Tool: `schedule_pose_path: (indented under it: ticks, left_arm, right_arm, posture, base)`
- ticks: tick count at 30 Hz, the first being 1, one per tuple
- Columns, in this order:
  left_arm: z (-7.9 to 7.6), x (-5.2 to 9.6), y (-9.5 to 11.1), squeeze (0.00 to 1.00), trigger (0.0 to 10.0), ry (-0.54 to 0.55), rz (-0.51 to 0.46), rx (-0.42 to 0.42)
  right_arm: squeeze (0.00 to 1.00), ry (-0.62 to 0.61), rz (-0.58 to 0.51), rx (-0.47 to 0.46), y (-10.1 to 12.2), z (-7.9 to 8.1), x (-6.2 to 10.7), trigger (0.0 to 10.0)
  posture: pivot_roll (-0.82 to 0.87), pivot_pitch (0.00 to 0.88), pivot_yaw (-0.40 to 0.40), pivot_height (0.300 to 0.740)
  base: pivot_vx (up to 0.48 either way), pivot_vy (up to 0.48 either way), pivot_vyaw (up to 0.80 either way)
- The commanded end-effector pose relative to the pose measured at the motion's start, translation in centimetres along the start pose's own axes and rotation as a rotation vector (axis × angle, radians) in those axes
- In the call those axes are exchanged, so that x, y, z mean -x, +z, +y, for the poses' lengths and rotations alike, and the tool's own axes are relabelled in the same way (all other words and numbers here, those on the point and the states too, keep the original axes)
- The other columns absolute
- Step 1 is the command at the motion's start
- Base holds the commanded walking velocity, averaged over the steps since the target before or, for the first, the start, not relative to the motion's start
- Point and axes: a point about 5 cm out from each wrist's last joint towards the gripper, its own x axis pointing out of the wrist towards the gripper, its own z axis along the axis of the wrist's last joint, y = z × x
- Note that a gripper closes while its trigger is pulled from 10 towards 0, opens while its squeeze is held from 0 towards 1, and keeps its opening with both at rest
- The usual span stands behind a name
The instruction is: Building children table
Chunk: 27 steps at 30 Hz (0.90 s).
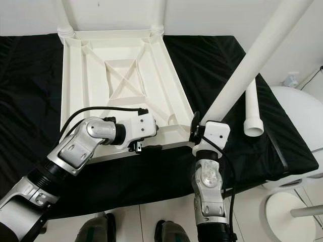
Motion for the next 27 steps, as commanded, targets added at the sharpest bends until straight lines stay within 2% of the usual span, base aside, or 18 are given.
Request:
schedule_pose_path:
  ticks: [1, 5, 6, 7, 8, 9, 18, 27]
  left_arm:
    - [0.1, 0.0, 0.3, 0.00, 10.0, -0.009, -0.002, -0.015]
    - [0.2, 0.1, 0.3, 0.00, 10.0, -0.006, -0.001, -0.014]
    - [0.2, 0.0, 0.4, 0.00, 10.0, -0.006, -0.001, -0.014]
    - [0.2, 0.0, 0.4, 0.00, 10.0, -0.006, -0.001, -0.014]
    - [0.2, 0.0, 0.4, 0.00, 10.0, -0.005, -0.001, -0.014]
    - [0.2, 0.0, 0.4, 0.00, 10.0, -0.004, -0.001, -0.013]
    - [0.2, 0.0, 0.4, 0.00, 10.0, -0.007, -0.004, -0.012]
    - [-0.1, -0.2, 0.5, 0.00, 10.0, -0.021, -0.009, -0.014]
  right_arm:
    - [1.00, -0.028, 0.089, 0.025, -1.8, -1.0, 0.7, 10.0]
    - [1.00, -0.015, 0.081, 0.022, -1.6, -0.7, 0.5, 10.0]
    - [0.95, -0.009, 0.079, 0.019, -1.6, -0.7, 0.5, 10.0]
    - [0.95, -0.009, 0.079, 0.019, -1.6, -0.7, 0.5, 10.0]
    - [0.04, -0.004, 0.077, 0.017, -1.5, -0.7, 0.5, 10.0]
    - [0.00, 0.011, 0.070, 0.024, -1.4, -0.6, 0.4, 10.0]
    - [0.00, 0.066, 0.045, 0.013, -0.8, -0.7, -0.1, 10.0]
    - [0.00, 0.173, 0.035, -0.014, -0.4, -0.6, -0.7, 10.0]
  posture:
    - [0.02, 0.114, -0.049, 0.740]
    - [0.02, 0.113, -0.051, 0.740]
    - [0.02, 0.114, -0.052, 0.740]
    - [0.02, 0.114, -0.052, 0.740]
    - [0.02, 0.114, -0.052, 0.740]
    - [0.02, 0.113, -0.053, 0.740]
    - [0.02, 0.113, -0.053, 0.740]
    - [0.01, 0.114, -0.051, 0.740]
  base:
    - [0.000, 0.000, 0.00]
    - [0.000, 0.000, 0.00]
    - [0.000, 0.000, 0.00]
    - [0.000, 0.000, 0.00]
    - [0.000, 0.000, 0.00]
    - [0.000, 0.000, 0.00]
    - [0.000, 0.000, 0.00]
    - [0.000, 0.000, 0.00]
